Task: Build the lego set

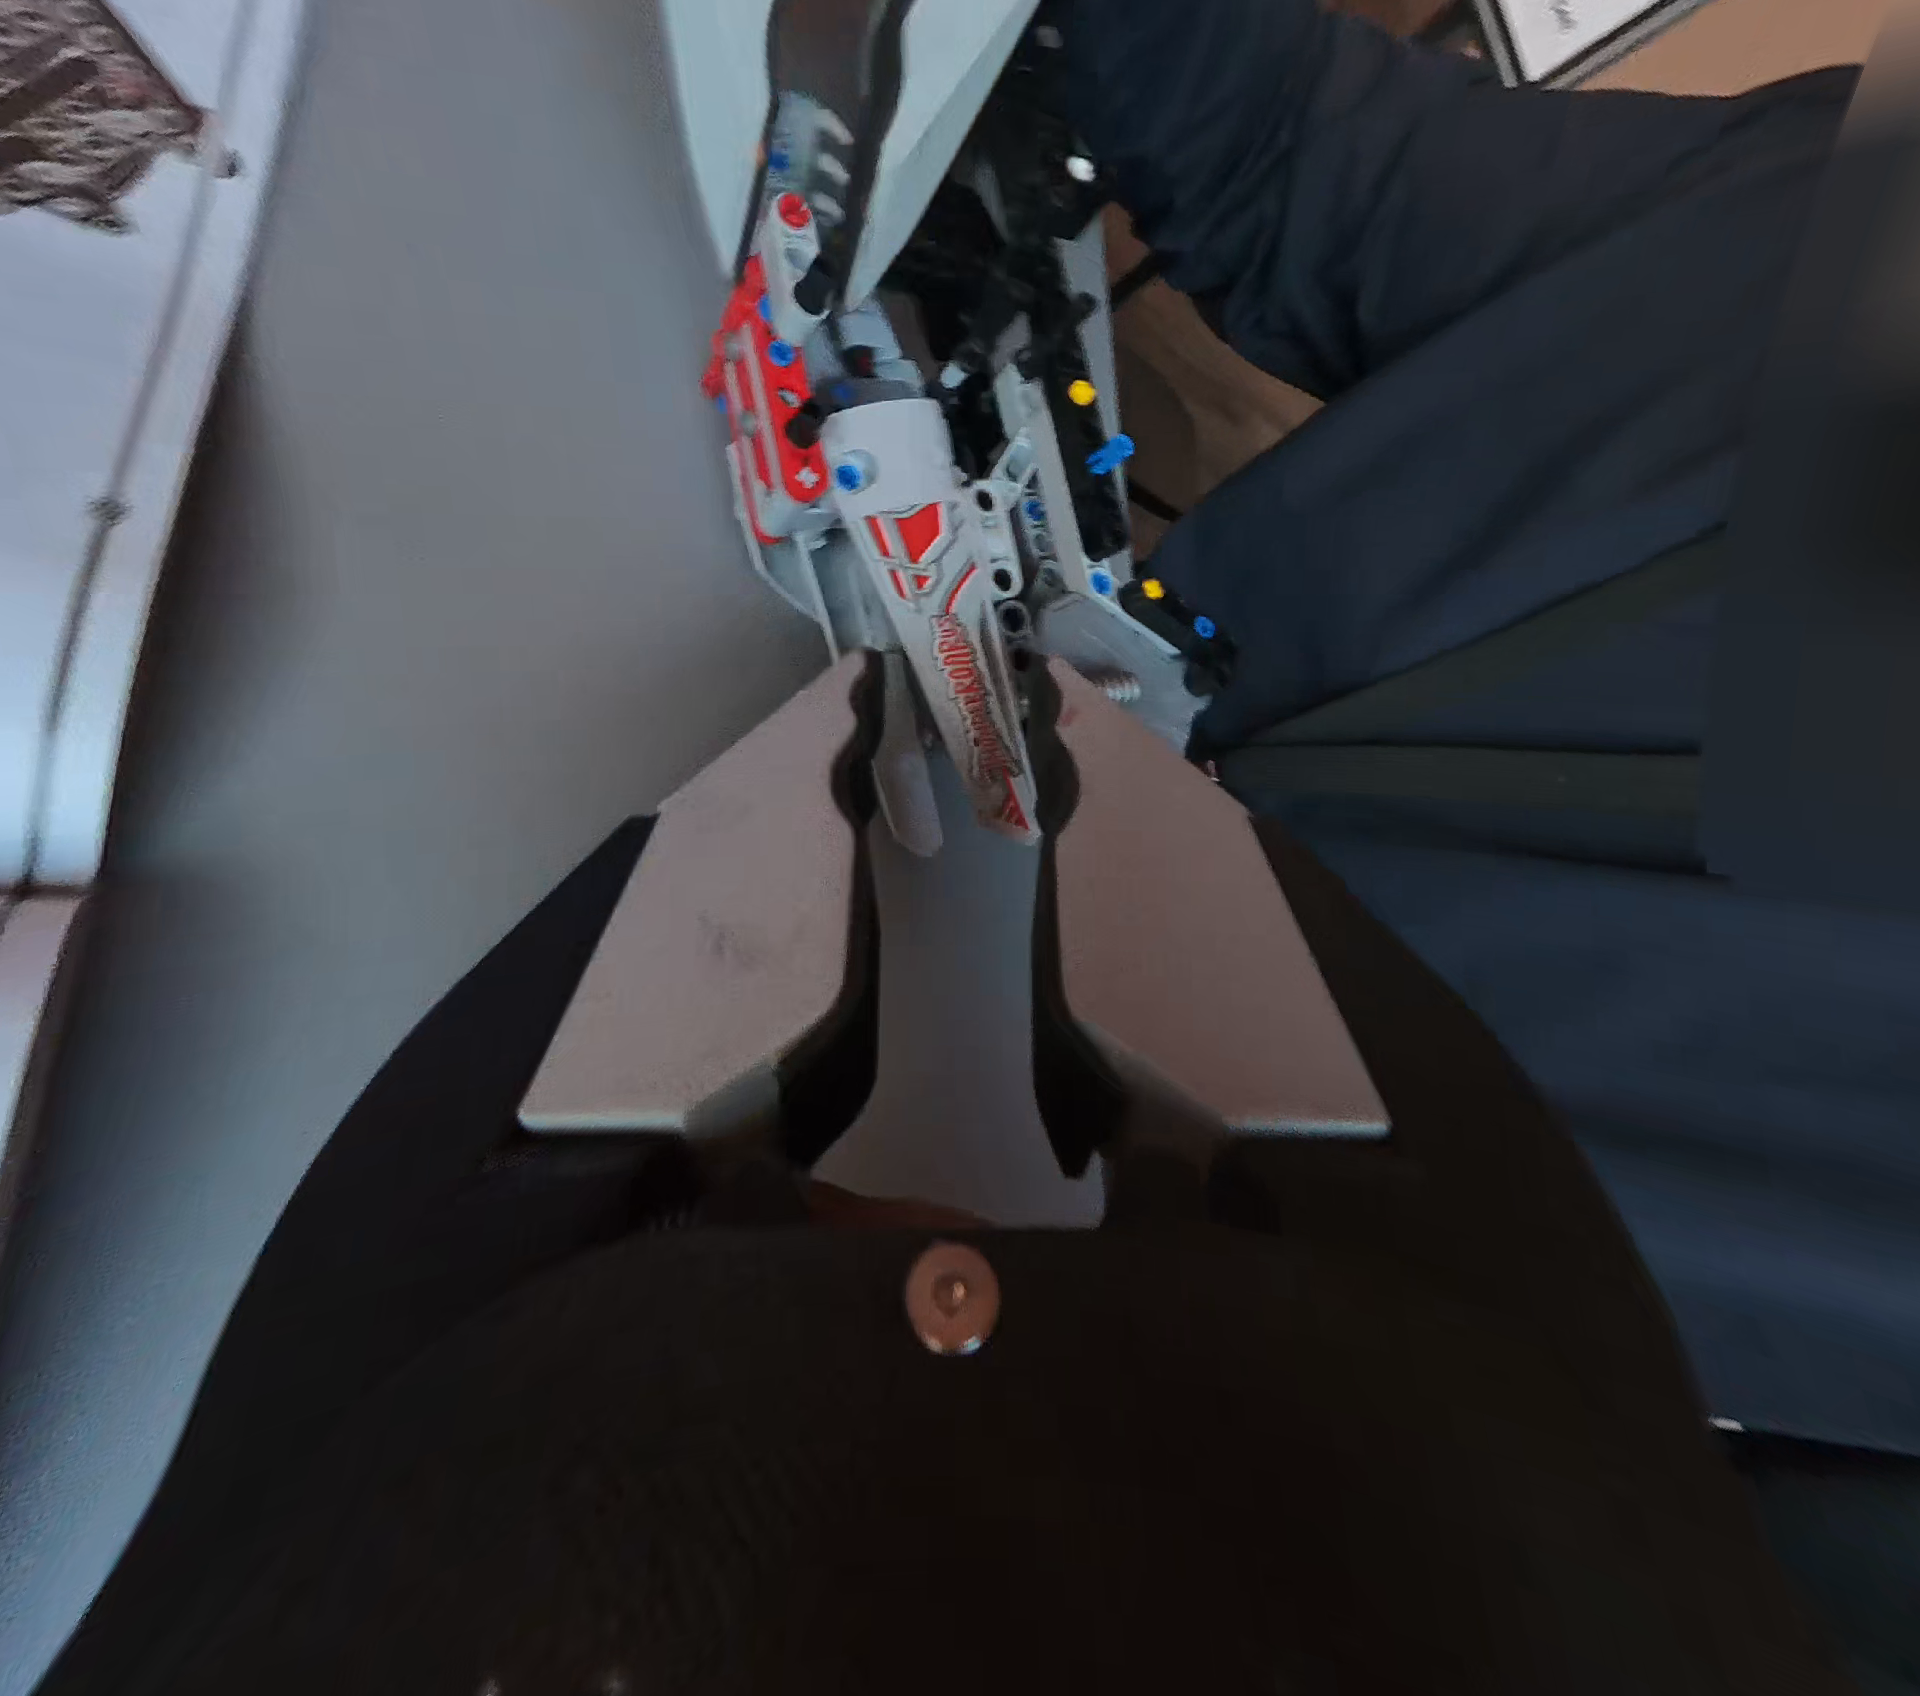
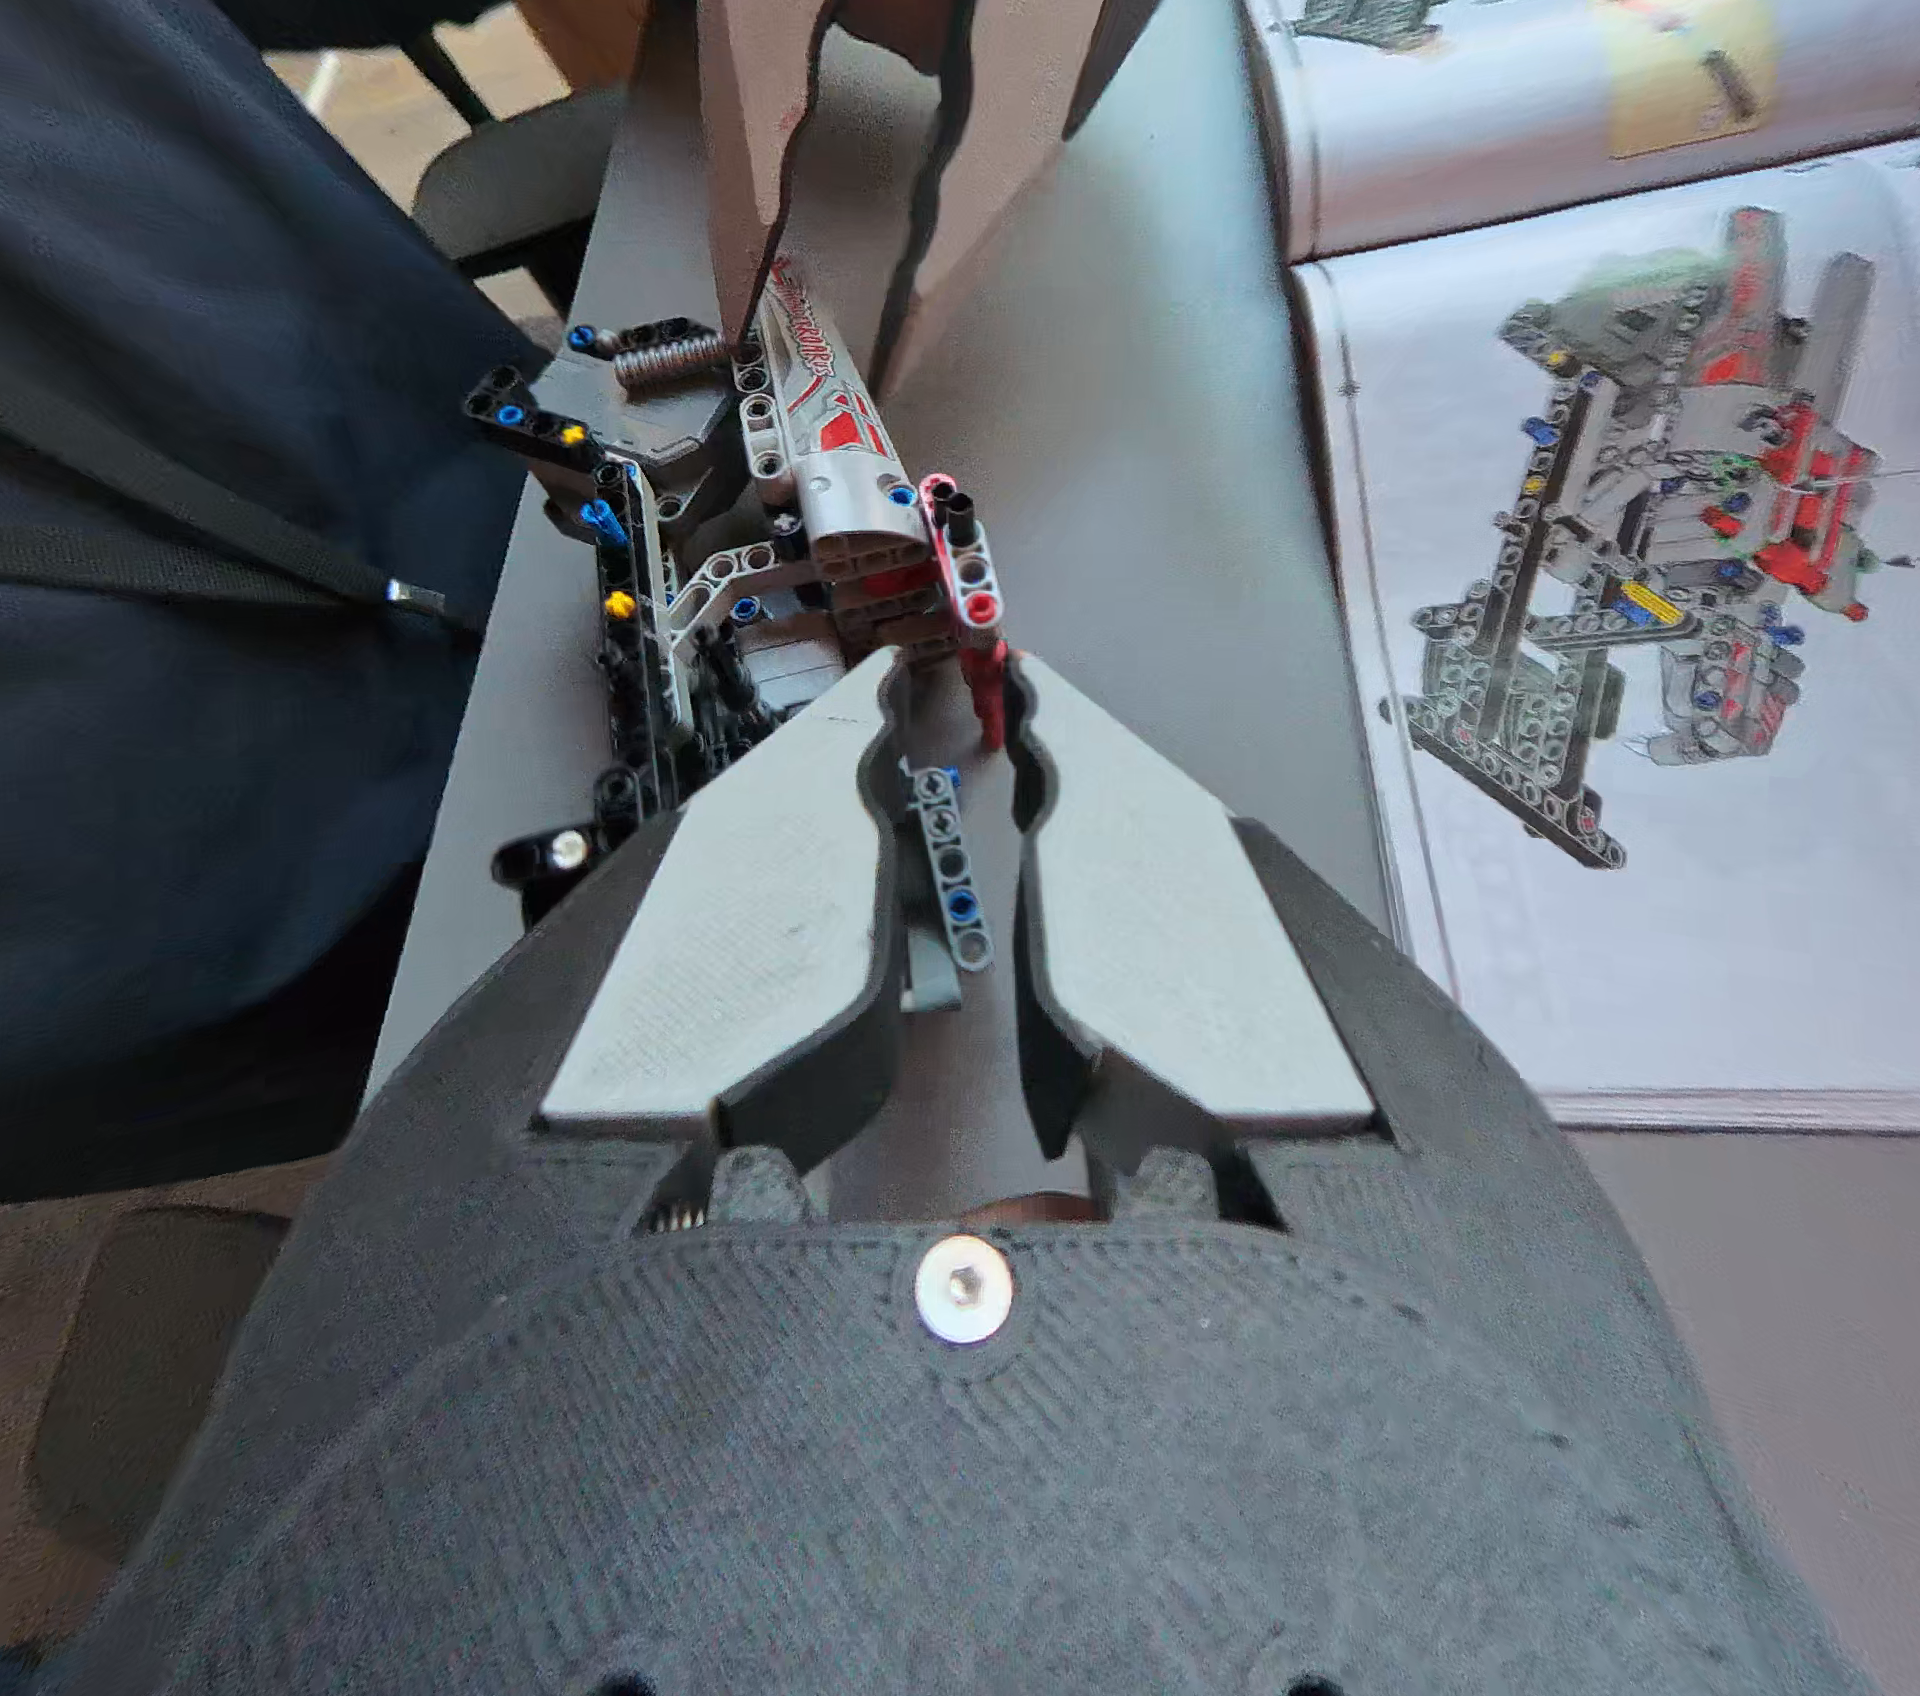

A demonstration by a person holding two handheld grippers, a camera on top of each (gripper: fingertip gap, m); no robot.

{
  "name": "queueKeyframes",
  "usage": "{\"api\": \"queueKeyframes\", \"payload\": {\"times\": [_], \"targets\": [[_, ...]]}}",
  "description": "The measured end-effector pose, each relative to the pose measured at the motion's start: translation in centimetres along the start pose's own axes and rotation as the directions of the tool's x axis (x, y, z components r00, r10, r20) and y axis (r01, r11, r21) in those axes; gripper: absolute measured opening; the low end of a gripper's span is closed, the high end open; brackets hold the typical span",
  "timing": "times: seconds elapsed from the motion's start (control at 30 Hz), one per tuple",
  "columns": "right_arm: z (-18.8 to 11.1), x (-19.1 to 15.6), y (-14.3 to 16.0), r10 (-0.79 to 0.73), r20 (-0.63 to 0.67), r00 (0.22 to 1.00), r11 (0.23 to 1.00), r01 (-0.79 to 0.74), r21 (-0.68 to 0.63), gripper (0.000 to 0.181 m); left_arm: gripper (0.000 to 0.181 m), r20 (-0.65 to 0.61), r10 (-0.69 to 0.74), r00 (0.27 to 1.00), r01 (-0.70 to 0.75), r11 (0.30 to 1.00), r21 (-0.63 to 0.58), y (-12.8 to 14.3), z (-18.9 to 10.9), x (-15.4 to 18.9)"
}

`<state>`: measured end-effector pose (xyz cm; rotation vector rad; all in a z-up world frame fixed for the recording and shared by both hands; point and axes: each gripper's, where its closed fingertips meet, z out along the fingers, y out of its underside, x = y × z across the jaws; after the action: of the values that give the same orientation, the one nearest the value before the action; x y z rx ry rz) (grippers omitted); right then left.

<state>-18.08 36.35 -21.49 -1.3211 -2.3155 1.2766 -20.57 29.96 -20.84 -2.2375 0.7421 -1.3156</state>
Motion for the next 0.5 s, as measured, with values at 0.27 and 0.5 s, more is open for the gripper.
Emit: {"api": "queueKeyframes", "payload": {"times": [0.27,0.5], "targets": [[0.0,-0.3,-0.3,-0.142,-0.099,0.985,0.99,0.141,-0.021,0.004,0.0,0.146,0.044,0.988,-0.052,0.997,0.053,-2.4,-0.5,-1.0],[0.0,0.1,0.0,-0.12,-0.112,0.986,0.993,0.12,-0.013,0.004,0.057,0.105,-0.049,0.993,0.061,0.992,-0.113,1.7,1.4,0.2]]}}
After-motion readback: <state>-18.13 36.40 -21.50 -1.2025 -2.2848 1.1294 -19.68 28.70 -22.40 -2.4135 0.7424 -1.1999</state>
